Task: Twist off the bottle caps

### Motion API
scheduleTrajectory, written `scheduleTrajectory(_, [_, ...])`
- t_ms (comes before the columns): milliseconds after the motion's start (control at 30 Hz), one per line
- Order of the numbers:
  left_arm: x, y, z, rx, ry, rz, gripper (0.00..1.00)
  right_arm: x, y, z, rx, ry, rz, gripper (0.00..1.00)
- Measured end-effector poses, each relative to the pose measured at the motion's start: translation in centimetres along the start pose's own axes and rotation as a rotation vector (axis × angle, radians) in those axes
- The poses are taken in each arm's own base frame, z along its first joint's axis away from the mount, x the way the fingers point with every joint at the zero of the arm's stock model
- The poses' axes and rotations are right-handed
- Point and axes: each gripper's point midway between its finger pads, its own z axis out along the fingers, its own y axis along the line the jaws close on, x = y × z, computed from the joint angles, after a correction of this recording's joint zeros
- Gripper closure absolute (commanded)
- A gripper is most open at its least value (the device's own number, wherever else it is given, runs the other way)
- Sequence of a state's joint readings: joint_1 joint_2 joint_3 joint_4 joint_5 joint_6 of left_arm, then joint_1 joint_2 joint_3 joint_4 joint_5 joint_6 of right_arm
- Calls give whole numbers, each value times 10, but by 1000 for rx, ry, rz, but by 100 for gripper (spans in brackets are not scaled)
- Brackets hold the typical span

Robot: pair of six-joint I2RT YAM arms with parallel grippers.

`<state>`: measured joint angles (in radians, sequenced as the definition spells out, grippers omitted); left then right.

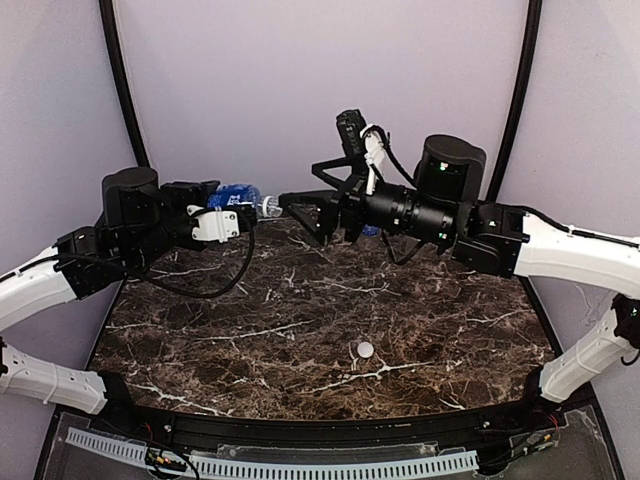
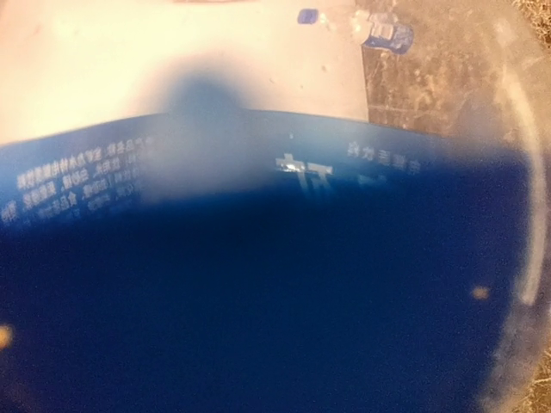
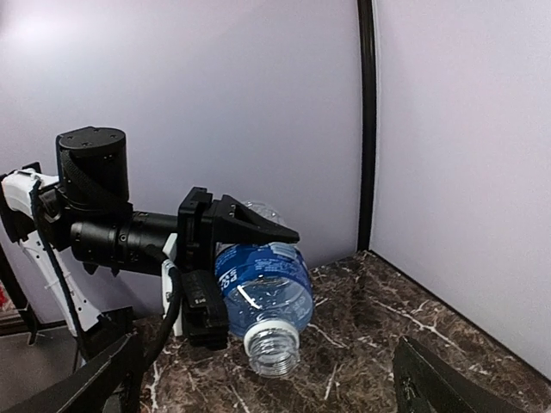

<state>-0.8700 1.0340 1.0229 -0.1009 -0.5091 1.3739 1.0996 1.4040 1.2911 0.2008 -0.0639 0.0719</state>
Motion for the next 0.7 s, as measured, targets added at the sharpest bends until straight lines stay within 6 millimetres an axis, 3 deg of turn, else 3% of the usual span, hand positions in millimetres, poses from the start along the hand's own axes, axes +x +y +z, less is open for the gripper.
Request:
scheduleTrajectory(300, [-18,-22,-9,216,-84,-207,52,14,7,2,-41,57,103,12])
scheduleTrajectory(533, [-29,-48,-19,375,-120,-308,53,36,1,17,-7,112,144,22])
scheduleTrajectory(700, [-30,-55,-21,421,-118,-333,53,48,2,31,-22,141,161,40])
